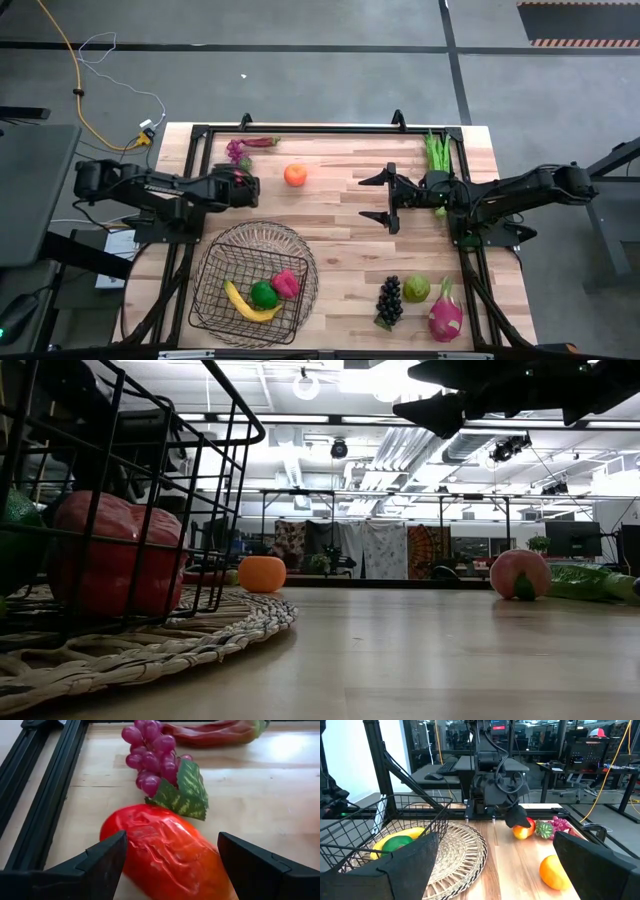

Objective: Build produce basket
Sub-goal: Put the orange mango into the black wire basket

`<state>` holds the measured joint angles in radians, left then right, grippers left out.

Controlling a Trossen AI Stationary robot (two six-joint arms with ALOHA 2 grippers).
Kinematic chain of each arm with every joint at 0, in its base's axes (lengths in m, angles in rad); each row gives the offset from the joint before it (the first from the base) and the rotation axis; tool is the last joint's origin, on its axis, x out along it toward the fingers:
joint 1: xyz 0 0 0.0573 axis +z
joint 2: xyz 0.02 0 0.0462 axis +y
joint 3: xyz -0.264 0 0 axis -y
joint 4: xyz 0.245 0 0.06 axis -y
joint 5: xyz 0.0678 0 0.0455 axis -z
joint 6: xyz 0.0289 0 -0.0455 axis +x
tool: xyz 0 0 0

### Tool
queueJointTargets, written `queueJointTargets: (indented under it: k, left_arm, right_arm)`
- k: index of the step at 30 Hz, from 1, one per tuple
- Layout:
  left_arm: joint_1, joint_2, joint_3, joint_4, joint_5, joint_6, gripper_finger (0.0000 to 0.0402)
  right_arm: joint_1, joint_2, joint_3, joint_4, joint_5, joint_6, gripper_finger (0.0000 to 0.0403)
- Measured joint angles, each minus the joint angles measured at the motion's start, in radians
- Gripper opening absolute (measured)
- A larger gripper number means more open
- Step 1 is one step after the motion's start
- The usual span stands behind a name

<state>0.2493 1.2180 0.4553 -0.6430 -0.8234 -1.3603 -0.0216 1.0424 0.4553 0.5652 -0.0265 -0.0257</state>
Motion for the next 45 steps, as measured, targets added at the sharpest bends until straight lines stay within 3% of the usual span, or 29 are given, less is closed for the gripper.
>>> queueJointTargets:
  k: [3, 18, 22, 27, 31, 37, 45]
  left_arm:
    - [-0.014, 0.005, 0.0, 0.001, 0.001, 0.039, 0.0298]
    - [-0.021, 0.007, 0.003, 0.111, 0.126, 0.605, 0.0298]
    - [-0.021, 0.007, 0.043, 0.109, 0.177, 0.654, 0.0298]
    - [-0.021, 0.006, 0.1, 0.108, 0.166, 0.656, 0.0298]
    - [-0.021, 0.006, 0.119, 0.108, 0.157, 0.601, 0.0298]
    - [-0.066, 0.006, 0.108, 0.014, 0.127, 0.384, 0.0298]
    - [-0.216, 0.005, 0.099, -0.124, -0.037, -0.021, 0.0298]
  right_arm:
    - [0.0, 0.0, 0.0, 0.0, 0.0, 0.0, 0.0387]
    - [0.0, 0.0, 0.0, 0.0, 0.0, 0.0, 0.0387]
    - [0.0, 0.0, 0.0, 0.0, 0.0, 0.0, 0.0387]
    - [0.0, 0.0, 0.0, 0.0, 0.0, 0.0, 0.0387]
    - [0.0, 0.0, 0.0, 0.0, 0.0, 0.0, 0.0387]
    - [0.0, 0.0, 0.0, 0.0, 0.0, 0.0, 0.0387]
    - [0.0, 0.0, 0.0, -0.008, 0.0, 0.0, 0.0387]
